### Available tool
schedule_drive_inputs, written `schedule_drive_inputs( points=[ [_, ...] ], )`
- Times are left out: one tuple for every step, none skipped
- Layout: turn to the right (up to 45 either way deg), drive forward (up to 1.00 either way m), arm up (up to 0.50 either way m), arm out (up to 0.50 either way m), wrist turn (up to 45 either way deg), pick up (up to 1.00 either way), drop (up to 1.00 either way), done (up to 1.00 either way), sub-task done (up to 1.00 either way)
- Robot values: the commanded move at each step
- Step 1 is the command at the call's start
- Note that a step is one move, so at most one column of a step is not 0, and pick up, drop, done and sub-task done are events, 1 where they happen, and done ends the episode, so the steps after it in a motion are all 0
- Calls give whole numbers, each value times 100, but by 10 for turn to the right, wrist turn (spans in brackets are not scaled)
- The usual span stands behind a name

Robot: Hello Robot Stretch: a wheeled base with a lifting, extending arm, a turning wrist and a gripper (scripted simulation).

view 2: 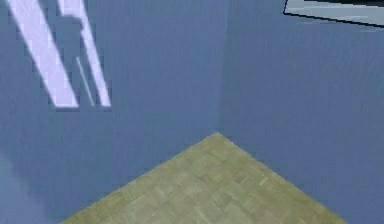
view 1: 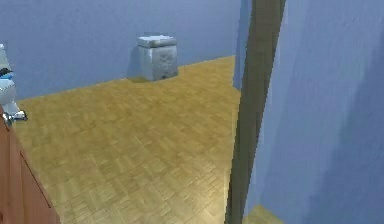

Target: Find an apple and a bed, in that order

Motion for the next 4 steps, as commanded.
schedule_drive_inputs(
  points=[
    [0, 30, 0, 0, 0, 0, 0, 0, 0],
    [-120, 0, 0, 0, 0, 0, 0, 0, 0],
    [0, 50, 0, 0, 0, 0, 0, 0, 0],
    [150, 0, 0, 0, 0, 0, 0, 0, 0]
  ],
)
